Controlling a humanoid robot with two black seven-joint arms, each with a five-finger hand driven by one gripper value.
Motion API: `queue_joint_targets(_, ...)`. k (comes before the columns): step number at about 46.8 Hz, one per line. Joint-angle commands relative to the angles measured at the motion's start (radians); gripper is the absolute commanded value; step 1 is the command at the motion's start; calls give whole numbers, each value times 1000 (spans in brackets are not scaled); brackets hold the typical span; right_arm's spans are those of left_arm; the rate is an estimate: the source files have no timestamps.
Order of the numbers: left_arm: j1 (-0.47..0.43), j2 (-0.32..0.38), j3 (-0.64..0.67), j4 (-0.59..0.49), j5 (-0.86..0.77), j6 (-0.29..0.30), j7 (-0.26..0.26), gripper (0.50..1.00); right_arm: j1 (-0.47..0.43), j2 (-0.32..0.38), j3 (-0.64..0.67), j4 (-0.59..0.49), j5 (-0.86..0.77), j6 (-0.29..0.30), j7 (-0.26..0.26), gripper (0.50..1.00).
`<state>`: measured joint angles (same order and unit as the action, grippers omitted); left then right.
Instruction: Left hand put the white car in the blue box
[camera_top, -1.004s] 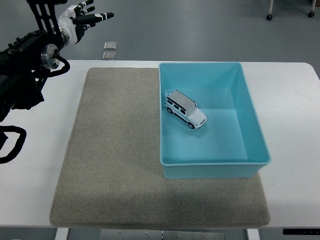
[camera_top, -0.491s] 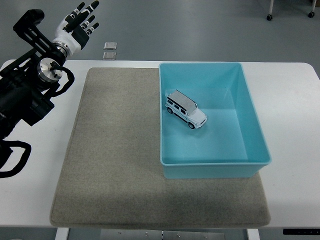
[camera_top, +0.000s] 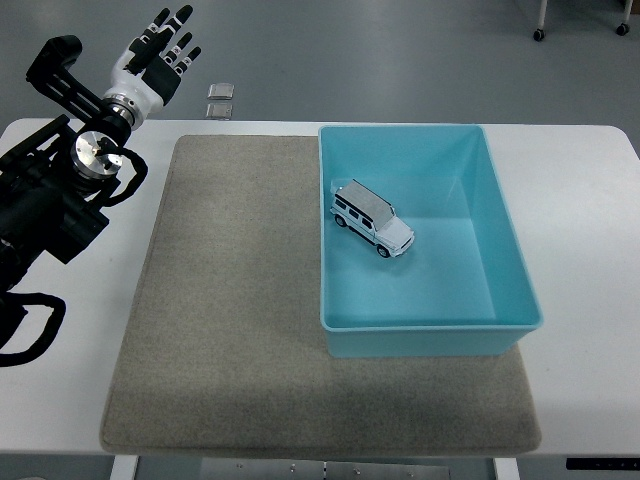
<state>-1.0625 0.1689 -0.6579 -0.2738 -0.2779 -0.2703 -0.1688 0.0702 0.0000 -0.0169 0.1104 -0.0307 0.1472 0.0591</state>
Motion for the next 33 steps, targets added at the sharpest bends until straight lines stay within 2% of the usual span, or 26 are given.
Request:
queue_joint_targets(1,3,1,1,-1,0,-3,0,999,0,0,0,0,0,0,-1,936)
queue_joint_targets(33,50,4,-2,-2,-1,-10,0,999,0,0,-2,8,-3,6,1,936)
